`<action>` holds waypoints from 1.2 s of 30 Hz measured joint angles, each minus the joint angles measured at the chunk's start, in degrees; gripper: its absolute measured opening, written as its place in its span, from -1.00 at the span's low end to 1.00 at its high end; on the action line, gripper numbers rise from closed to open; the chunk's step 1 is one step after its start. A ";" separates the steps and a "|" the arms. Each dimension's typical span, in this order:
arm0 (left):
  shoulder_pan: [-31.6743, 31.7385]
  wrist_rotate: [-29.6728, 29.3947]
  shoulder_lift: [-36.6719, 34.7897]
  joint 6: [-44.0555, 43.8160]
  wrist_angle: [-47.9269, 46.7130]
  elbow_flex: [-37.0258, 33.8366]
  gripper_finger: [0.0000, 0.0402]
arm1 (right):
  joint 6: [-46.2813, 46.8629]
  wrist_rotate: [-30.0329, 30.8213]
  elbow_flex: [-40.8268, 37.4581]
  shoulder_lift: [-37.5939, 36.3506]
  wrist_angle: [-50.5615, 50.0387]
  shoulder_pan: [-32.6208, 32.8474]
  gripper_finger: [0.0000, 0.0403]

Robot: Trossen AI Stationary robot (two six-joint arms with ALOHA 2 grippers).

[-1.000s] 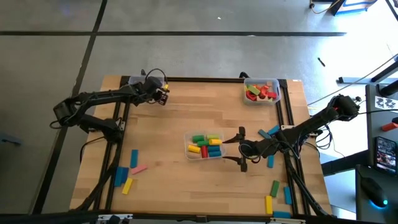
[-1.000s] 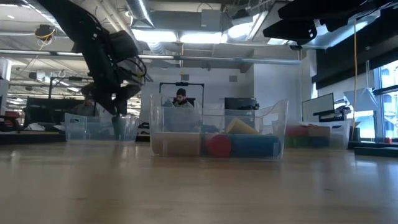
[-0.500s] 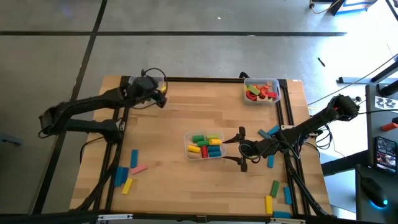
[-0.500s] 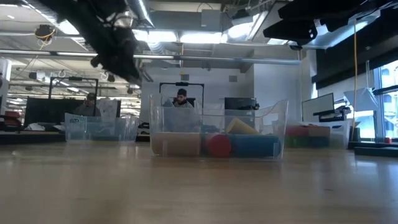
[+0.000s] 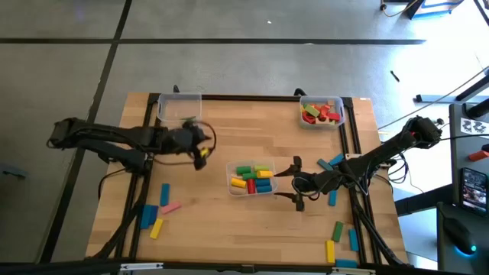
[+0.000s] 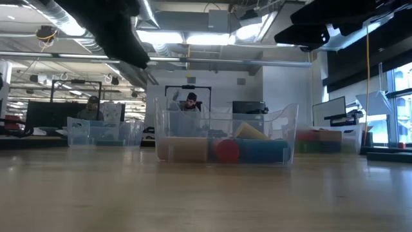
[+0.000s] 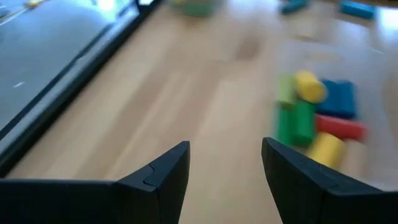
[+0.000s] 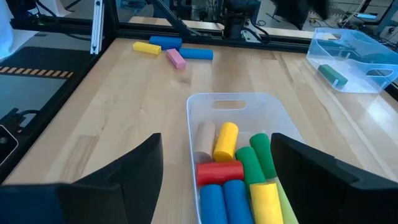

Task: Sort blocks by size
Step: Put the pink rectangular block into the top left transparent bin

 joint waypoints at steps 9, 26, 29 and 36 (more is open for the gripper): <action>-13.20 -0.02 3.04 -1.63 0.08 0.00 -0.03 | 0.14 0.01 0.00 0.00 0.05 0.00 0.41; -29.76 2.61 13.38 -8.33 -1.94 0.00 -0.03 | 0.36 0.14 0.00 0.00 -0.12 0.00 0.41; -31.81 4.33 15.03 -12.76 -4.86 0.00 -0.03 | 0.59 0.14 0.00 0.00 -0.86 0.00 0.41; -35.12 12.01 16.70 -28.86 -15.12 -0.02 -0.03 | 1.58 0.27 0.00 0.00 -1.60 0.00 0.41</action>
